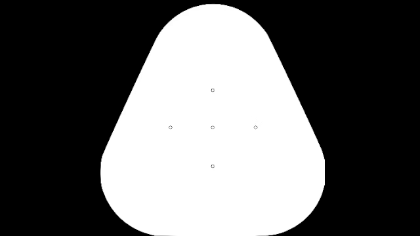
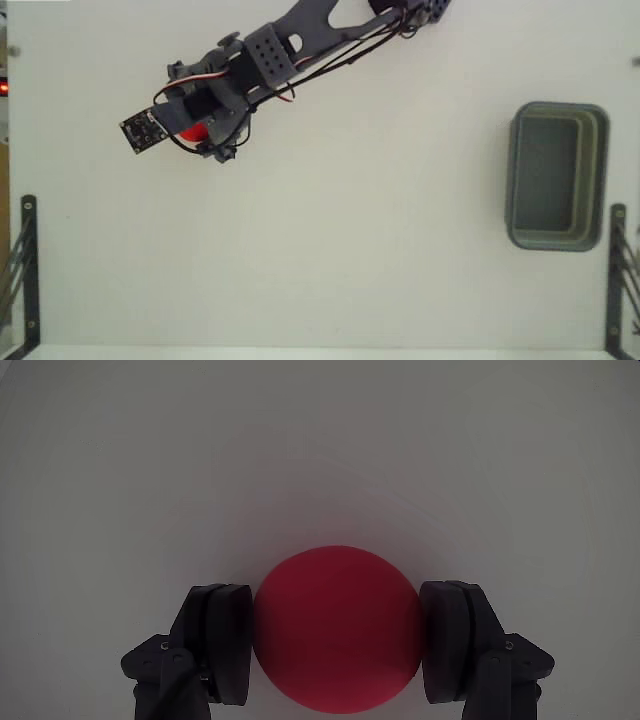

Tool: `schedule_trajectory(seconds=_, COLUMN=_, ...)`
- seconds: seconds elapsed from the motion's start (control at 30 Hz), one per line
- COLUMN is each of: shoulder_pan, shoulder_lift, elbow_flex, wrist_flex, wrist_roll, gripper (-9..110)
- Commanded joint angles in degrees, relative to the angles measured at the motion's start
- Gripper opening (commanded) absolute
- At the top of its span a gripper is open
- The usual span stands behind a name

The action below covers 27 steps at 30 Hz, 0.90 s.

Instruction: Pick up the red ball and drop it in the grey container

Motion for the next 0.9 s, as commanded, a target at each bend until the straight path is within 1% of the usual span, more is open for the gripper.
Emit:
schedule_trajectory(seconds=0.0, shoulder_pan=0.54, shoulder_lift=1.60, elbow_flex=0.38, wrist_flex=-0.18, wrist_roll=0.26, gripper=110)
schedule_trajectory(seconds=0.87, shoulder_pan=0.54, shoulder_lift=1.60, elbow_flex=0.38, wrist_flex=-0.18, wrist_roll=0.26, gripper=104)
